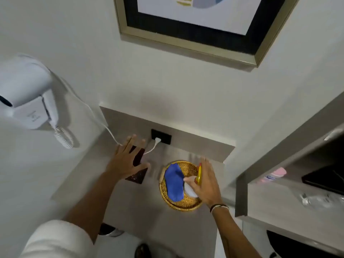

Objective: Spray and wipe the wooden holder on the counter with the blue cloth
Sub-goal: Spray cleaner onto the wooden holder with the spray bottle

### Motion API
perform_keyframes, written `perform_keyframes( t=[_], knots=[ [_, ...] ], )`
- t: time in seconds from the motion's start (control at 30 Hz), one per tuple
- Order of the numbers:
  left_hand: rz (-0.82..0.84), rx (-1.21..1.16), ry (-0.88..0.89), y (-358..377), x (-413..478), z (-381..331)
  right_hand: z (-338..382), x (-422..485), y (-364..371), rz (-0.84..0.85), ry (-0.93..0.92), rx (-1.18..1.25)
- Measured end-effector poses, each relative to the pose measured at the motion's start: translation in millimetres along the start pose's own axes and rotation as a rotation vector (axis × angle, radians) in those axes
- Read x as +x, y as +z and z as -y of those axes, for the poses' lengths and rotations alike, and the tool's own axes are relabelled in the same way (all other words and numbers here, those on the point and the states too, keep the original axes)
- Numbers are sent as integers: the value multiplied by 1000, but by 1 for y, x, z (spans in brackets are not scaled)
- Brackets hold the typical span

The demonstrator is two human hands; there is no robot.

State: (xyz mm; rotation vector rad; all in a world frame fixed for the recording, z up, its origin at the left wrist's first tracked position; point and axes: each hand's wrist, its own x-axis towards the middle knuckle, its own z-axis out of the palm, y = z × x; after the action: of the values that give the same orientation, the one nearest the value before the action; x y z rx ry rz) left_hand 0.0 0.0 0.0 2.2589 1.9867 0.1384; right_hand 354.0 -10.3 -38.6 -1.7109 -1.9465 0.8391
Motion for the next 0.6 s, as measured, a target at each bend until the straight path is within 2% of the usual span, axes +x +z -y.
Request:
perform_keyframes(
  t=[0.07, 0.13, 0.4, 0.6],
  knots=[
    [58, -4, -29, 7, 0, 3, -4, -4, 8, 2, 98, 197],
    [76, 28, -31, 14, -1, 8, -6, -9, 17, 5, 161, 289],
    [94, 21, -13, 22, 0, 19, -8, -1, 40, -84, 181, 311],
    [130, 23, -50, 16, 7, 26, -7, 17, 50, -154, 128, 353]
  ],
)
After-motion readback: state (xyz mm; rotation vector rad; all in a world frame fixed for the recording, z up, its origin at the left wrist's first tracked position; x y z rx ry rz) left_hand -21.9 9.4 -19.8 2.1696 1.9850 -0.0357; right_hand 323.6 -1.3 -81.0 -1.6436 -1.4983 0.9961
